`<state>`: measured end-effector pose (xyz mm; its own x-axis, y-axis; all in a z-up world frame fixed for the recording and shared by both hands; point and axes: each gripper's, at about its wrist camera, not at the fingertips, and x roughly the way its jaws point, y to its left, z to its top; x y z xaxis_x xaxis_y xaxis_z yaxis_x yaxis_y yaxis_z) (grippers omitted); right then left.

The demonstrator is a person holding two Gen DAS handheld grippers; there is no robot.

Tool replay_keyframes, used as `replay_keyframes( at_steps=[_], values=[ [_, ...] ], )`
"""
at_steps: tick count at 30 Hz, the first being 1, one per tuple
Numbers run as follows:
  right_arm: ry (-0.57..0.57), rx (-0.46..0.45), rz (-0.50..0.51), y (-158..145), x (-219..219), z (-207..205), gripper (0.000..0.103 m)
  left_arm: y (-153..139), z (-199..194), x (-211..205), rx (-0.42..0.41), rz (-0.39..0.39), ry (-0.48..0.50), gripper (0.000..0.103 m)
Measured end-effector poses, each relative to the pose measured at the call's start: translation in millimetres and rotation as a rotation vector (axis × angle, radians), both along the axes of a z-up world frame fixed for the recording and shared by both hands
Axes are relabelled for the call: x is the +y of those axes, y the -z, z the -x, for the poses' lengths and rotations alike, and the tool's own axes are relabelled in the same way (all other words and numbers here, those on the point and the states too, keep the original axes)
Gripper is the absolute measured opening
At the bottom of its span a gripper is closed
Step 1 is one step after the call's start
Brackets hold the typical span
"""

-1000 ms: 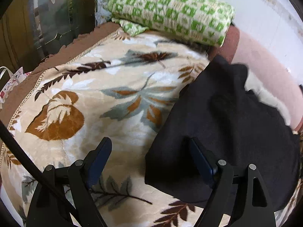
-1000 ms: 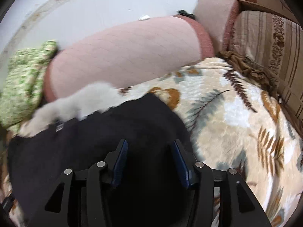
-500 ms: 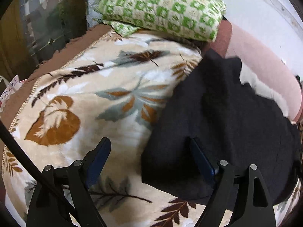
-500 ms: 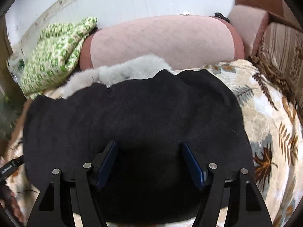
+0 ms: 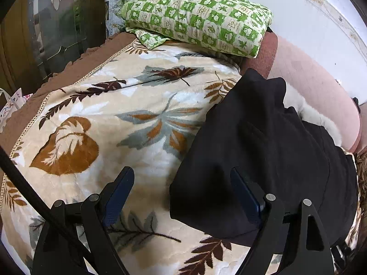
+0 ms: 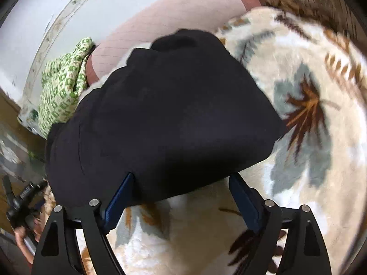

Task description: Fold large clothes

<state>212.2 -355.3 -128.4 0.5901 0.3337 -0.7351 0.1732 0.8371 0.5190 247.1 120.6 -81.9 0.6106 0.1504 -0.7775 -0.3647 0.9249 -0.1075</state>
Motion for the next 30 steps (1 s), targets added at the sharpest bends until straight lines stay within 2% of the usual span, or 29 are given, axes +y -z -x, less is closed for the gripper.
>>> replay_keyframes(
  at_steps=[1,6,18,22,26,30],
  values=[
    [0.001,-0.002,-0.053,5.5,-2.8,-4.8,0.094,0.4,0.0,-1.2,0.004,-0.004,0.003,0.085],
    [0.019,0.003,-0.17,17.6,-7.4,-22.6,0.103,4.3,-1.6,-5.2,0.018,-0.03,0.009,0.085],
    [0.029,0.01,-0.239,32.4,-13.1,-46.8,0.103,10.5,-2.1,-11.5,0.037,-0.052,0.023,0.085],
    [0.027,-0.016,-0.249,37.0,-15.7,-55.7,0.103,10.9,-2.3,-9.9,0.034,-0.049,0.022,0.085],
    [0.013,-0.017,-0.256,37.6,-16.3,-54.3,0.103,12.2,-3.1,14.9,0.032,0.052,-0.005,0.085],
    [0.002,-0.013,-0.266,39.0,-16.5,-54.7,0.103,18.1,-4.4,54.8,0.042,0.243,-0.055,0.085]
  ],
)
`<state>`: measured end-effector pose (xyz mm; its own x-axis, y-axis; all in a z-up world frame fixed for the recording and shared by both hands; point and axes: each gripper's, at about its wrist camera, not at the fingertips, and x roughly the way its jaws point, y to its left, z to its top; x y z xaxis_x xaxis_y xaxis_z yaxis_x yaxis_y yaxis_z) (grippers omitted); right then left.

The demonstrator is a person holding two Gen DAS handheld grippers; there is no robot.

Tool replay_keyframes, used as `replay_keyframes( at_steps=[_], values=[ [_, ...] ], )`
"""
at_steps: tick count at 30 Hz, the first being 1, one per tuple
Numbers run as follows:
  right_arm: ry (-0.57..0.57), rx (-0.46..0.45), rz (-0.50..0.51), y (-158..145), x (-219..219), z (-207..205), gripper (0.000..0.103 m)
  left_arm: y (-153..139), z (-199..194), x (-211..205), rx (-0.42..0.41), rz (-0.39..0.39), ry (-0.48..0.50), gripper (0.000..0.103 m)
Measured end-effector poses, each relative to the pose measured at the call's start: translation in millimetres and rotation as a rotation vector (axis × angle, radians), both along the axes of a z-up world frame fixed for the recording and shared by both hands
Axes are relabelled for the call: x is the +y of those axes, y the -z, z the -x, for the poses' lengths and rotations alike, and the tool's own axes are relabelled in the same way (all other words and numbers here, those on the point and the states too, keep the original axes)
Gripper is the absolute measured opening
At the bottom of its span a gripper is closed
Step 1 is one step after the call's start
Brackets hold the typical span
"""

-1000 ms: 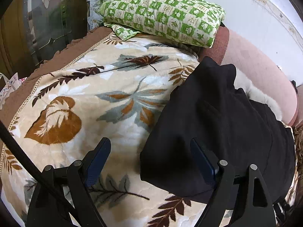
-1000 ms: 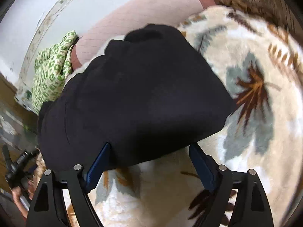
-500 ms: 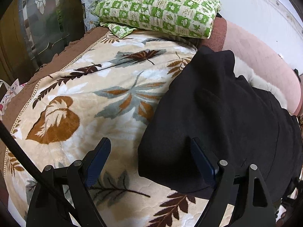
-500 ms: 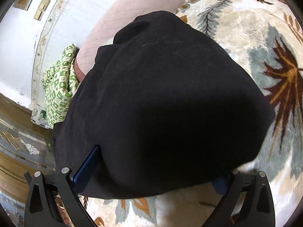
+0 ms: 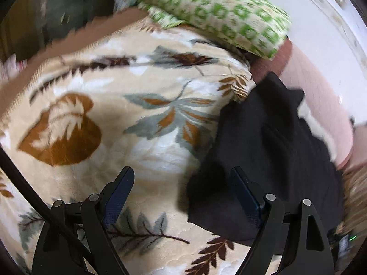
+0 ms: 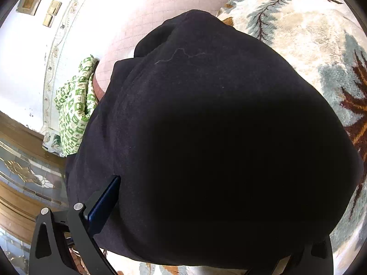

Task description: Fold large clothes

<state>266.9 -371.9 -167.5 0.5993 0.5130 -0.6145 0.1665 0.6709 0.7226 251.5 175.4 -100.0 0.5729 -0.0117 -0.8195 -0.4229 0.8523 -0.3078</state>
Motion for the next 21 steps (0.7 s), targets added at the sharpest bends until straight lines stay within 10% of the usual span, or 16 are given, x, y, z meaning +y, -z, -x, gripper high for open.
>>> replay_keyframes(
  at_steps=[9,21],
  values=[
    [0.0,0.002,-0.002,1.0,-0.6,0.6,0.103,37.9,-14.0,20.1,0.014,0.359,0.081,0.086],
    [0.006,-0.004,-0.004,1.4,-2.0,1.9,0.103,55.5,-54.7,-19.0,-0.159,0.528,0.292,0.101]
  ],
)
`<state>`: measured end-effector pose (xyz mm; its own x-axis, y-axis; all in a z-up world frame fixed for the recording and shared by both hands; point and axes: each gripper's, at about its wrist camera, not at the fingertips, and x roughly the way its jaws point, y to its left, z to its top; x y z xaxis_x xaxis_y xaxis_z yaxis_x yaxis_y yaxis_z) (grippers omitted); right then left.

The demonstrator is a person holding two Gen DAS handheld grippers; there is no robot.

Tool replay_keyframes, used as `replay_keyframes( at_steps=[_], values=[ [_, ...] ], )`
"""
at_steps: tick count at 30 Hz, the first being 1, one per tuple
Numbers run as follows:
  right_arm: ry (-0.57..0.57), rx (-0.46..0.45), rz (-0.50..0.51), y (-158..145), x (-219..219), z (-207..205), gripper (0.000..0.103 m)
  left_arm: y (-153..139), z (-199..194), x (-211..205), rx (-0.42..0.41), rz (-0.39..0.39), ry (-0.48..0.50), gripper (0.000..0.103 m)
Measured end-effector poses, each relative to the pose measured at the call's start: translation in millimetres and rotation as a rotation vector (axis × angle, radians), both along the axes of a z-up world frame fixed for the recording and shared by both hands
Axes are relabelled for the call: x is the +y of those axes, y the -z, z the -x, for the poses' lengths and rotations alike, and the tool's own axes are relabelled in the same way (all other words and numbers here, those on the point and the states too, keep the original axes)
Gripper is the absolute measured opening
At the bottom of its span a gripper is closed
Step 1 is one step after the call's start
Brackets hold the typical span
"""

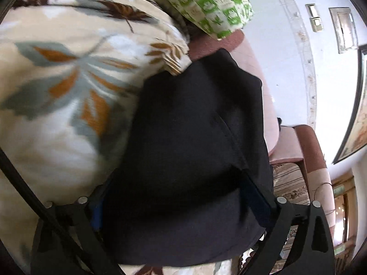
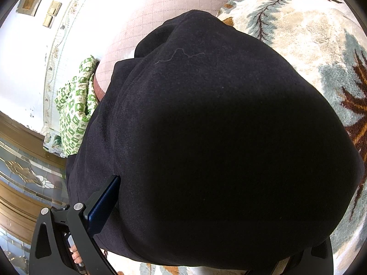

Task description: Fold large clothes

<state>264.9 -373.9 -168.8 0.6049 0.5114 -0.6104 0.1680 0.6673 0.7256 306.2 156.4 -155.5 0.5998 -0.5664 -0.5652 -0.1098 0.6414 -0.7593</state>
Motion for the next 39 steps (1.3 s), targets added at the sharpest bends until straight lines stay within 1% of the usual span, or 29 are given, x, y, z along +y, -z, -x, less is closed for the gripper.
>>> replay_keyframes(
  at_steps=[1,3,5,7,8,9,10,11,12,13,14,15,17,20,22,23,25,28,34,39],
  values=[
    [0.002,-0.001,0.0,0.0,0.4,-0.5,0.103,0.7,0.5,-4.3,-0.02,-0.008,-0.005,0.103],
    [0.006,-0.003,0.001,0.2,0.5,-0.4,0.103,-2.1,2.9,-11.7,-0.039,-0.028,-0.018,0.103],
    [0.014,-0.007,0.001,0.3,0.9,-1.2,0.103,-5.7,3.8,-20.5,-0.045,-0.075,-0.023,0.103],
    [0.025,-0.011,-0.001,0.9,-0.3,-1.0,0.103,-10.0,2.0,-29.0,-0.033,-0.15,-0.011,0.103],
    [0.027,-0.01,0.003,0.4,0.0,-1.5,0.103,-13.7,1.6,-33.1,-0.026,-0.188,-0.005,0.101],
    [0.029,-0.007,0.005,-0.7,0.1,-1.5,0.103,-17.7,3.4,-34.8,-0.018,-0.208,-0.012,0.091],
    [0.036,-0.004,0.008,-3.9,0.9,-0.6,0.095,-24.6,6.0,-36.1,-0.008,-0.225,-0.019,0.076],
    [0.035,-0.009,0.015,-8.9,2.1,0.5,0.083,-29.6,8.9,-36.7,-0.013,-0.231,-0.018,0.068],
    [0.031,-0.015,0.031,-14.3,3.9,1.0,0.079,-38.1,13.5,-36.9,-0.028,-0.239,-0.013,0.054],
    [0.025,-0.03,0.058,-23.0,6.2,2.1,0.069,-47.7,17.2,-38.2,-0.043,-0.252,-0.008,0.047],
    [0.019,-0.048,0.083,-32.9,8.9,3.8,0.062,-55.7,22.5,-40.0,-0.061,-0.265,-0.005,0.045],
    [0.018,-0.059,0.098,-40.1,10.8,5.1,0.06,-63.9,27.5,-42.5,-0.077,-0.282,-0.005,0.041],
    [0.021,-0.082,0.123,-52.9,12.8,8.4,0.055,-75.1,36.7,-48.5,-0.093,-0.323,-0.004,0.038],
    [0.028,-0.101,0.134,-67.1,13.1,14.2,0.052,-87.4,48.6,-53.7,-0.101,-0.376,0.001,0.033],
    [0.022,-0.116,0.138,-77.0,13.7,19.1,0.051,-93.7,56.3,-52.8,-0.116,-0.377,0.013,0.026],
    [0.016,-0.123,0.141,-81.1,14.8,21.2,0.051,-97.5,61.3,-51.3,-0.116,-0.366,0.023,0.026],
    [-0.001,-0.136,0.153,-89.2,19.0,25.3,0.051,-102.1,71.4,-50.3,-0.115,-0.384,0.025,0.026],
    [-0.015,-0.146,0.166,-97.5,23.2,34.5,0.051,-100.0,80.6,-47.6,-0.094,-0.394,0.028,0.026],
    [-0.044,-0.135,0.172,-103.1,24.1,56.3,0.05,-99.6,100.7,-53.3,-0.085,-0.434,0.048,0.026],
    [-0.061,-0.12,0.169,-98.5,17.8,80.9,0.05,-98.7,117.0,-56.1,-0.076,-0.461,0.062,0.027]
  ],
)
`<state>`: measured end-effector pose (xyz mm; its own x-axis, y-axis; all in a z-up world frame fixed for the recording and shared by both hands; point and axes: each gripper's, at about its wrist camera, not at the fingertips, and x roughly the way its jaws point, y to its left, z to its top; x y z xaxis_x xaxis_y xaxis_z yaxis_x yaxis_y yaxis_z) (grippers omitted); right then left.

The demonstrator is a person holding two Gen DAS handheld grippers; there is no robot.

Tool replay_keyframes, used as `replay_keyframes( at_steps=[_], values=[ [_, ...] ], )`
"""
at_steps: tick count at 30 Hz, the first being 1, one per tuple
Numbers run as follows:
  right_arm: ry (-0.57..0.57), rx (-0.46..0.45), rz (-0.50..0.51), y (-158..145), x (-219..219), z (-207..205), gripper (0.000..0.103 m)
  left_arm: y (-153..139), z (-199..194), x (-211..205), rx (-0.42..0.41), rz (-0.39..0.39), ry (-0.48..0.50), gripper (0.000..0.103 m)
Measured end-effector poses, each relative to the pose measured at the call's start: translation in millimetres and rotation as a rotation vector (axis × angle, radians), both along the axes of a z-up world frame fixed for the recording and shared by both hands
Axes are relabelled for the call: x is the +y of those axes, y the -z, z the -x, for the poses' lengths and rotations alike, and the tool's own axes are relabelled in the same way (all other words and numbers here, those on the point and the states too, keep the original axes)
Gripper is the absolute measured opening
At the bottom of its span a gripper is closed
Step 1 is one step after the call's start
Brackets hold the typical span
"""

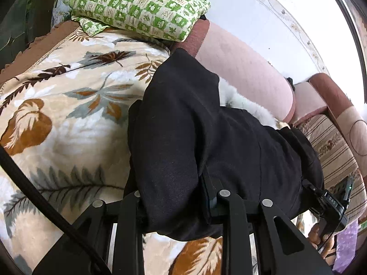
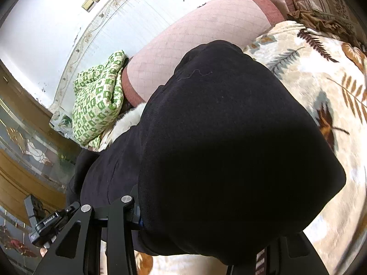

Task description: Fold large clothes

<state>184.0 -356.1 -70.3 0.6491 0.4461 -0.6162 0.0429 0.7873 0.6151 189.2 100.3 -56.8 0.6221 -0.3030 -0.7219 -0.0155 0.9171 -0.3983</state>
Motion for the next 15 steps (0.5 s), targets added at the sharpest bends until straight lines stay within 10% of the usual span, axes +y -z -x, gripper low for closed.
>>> replay_keyframes(
  at_steps=[8,15],
  values=[
    [-0.003,0.184,-0.048,33.6,-26.3,5.5,0.069,17.2,0.1,35.6,0.103,0.157,-0.103,0.053],
    [0.167,0.179,-0.03,12.4,-64.0,31.1,0.078,-28.7,16.6,45.0,-0.082,-0.011,-0.222,0.062]
  ],
)
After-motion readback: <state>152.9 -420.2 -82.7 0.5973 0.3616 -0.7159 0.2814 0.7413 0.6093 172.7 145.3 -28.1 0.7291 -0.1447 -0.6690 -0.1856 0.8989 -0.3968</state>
